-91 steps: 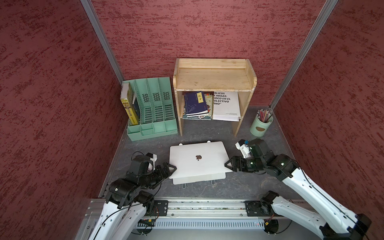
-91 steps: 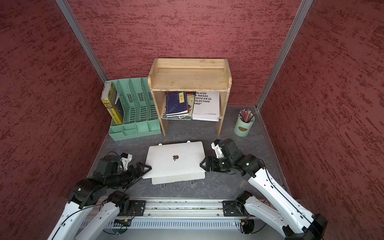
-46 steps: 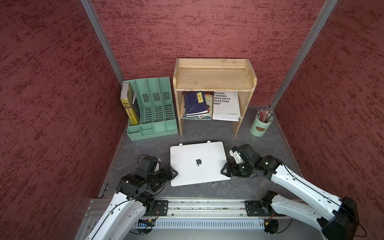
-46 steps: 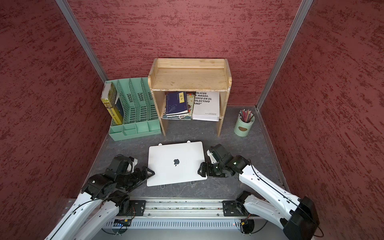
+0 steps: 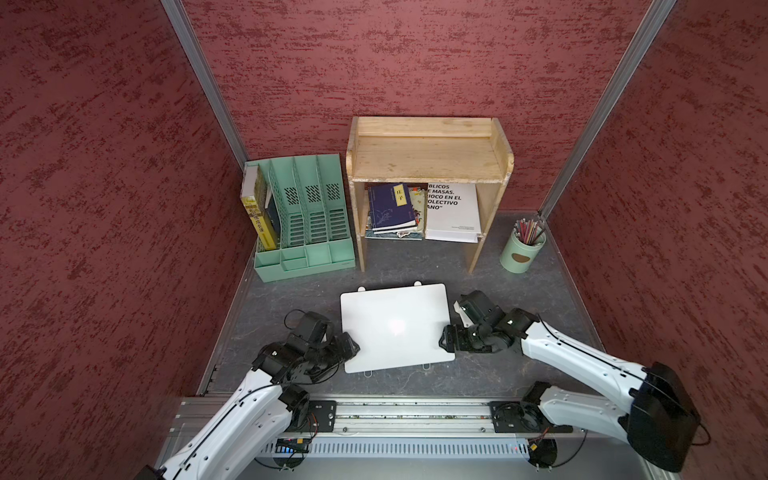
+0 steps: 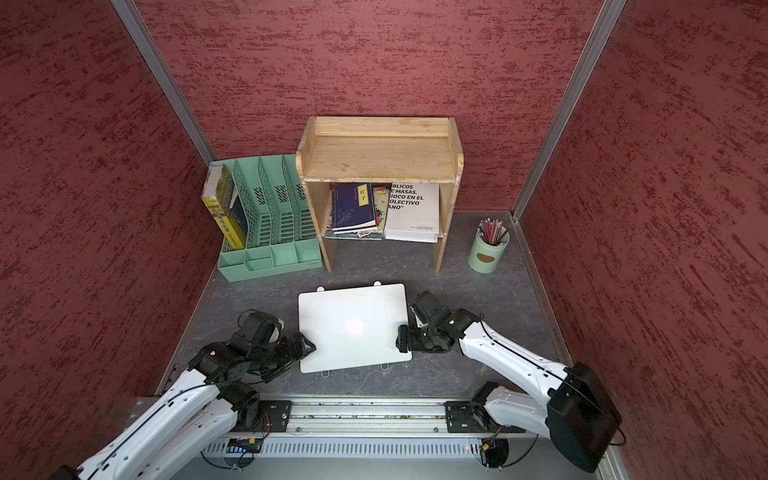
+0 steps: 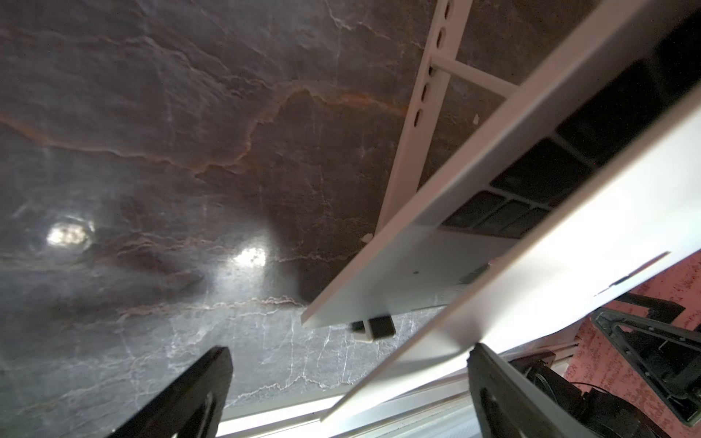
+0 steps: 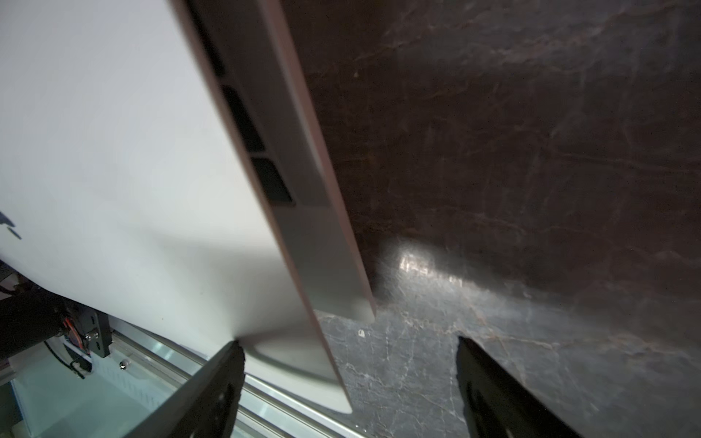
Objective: Close the laptop lid and set it aside
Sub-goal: Close the lid of the laptop.
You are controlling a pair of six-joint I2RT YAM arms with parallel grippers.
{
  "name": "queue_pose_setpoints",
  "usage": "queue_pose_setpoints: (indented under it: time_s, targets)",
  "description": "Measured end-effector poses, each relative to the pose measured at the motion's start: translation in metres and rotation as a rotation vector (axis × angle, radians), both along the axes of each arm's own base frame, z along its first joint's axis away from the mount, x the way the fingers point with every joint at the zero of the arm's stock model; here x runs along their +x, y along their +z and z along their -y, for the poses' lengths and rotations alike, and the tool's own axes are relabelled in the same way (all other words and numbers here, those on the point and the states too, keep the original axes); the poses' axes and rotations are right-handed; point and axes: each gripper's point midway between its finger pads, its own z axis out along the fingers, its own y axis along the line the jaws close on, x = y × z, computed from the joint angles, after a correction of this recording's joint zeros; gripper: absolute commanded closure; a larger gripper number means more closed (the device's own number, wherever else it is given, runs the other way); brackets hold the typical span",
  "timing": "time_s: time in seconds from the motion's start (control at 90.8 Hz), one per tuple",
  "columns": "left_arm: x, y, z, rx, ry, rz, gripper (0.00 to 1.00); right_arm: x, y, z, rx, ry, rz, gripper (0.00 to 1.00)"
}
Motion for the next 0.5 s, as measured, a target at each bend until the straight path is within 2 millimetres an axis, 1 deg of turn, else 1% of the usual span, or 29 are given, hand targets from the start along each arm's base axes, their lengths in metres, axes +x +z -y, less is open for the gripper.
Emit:
queue_pose_setpoints:
  time_s: [0.176,0.286,0.496]
  targets:
    - [0.004,-0.010,-0.004,0.044,0.017,0.001,0.00,0.007,-0.009,0.000,-0.037,-0.009,0.013,0.18]
    - [0.007,-0.016,-0.006,0.065,0.027,0.004,0.00,0.012,-0.013,0.000,-0.049,-0.013,0.022,0.19]
    - [0.010,-0.017,-0.003,0.074,0.011,0.024,0.02,0.015,-0.017,-0.004,-0.046,-0.005,0.031,0.24]
